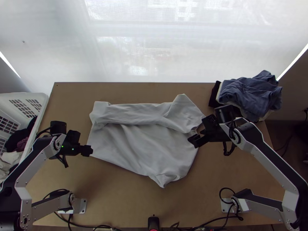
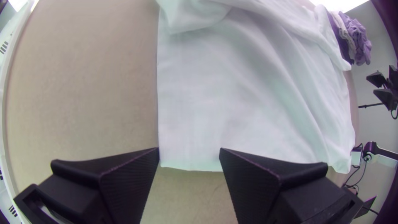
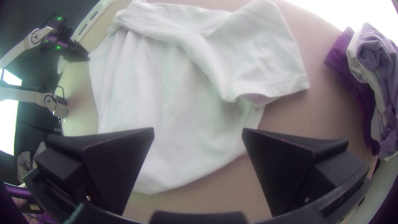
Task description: Fold the t-shirt
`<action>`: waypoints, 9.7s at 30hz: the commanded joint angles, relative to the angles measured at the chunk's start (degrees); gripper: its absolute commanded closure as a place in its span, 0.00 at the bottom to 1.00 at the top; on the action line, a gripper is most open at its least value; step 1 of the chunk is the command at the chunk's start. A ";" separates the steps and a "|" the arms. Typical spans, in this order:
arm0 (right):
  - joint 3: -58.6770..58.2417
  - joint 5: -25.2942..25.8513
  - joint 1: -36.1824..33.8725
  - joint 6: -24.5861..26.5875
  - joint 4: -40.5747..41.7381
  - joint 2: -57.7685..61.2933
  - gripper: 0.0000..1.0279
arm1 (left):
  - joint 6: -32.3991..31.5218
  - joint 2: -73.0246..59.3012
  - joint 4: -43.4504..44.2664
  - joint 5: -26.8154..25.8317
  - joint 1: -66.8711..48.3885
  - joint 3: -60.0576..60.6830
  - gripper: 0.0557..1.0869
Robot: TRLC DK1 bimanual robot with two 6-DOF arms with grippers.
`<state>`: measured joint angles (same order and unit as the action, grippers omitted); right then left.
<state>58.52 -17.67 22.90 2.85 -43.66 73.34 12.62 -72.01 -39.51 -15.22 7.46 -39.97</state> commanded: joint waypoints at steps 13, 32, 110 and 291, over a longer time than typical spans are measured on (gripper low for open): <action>-1.31 0.01 0.13 0.05 -0.64 -1.18 0.04 | -3.83 -1.29 0.31 0.02 -3.16 0.15 0.46; 3.97 5.81 24.39 8.31 -10.13 3.91 0.05 | -16.49 -2.52 -2.15 -3.67 -4.12 -21.29 0.97; 12.58 5.89 31.25 7.87 -15.75 18.94 0.05 | -16.14 -20.80 6.20 -2.44 -6.59 -19.89 0.31; 9.51 3.52 24.57 20.97 3.58 8.84 0.05 | -23.70 4.77 -1.80 -9.56 -6.06 -9.78 0.97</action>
<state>66.85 -17.23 37.47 24.80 -38.89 83.85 -10.79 -67.57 -41.19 -24.82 1.58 -49.80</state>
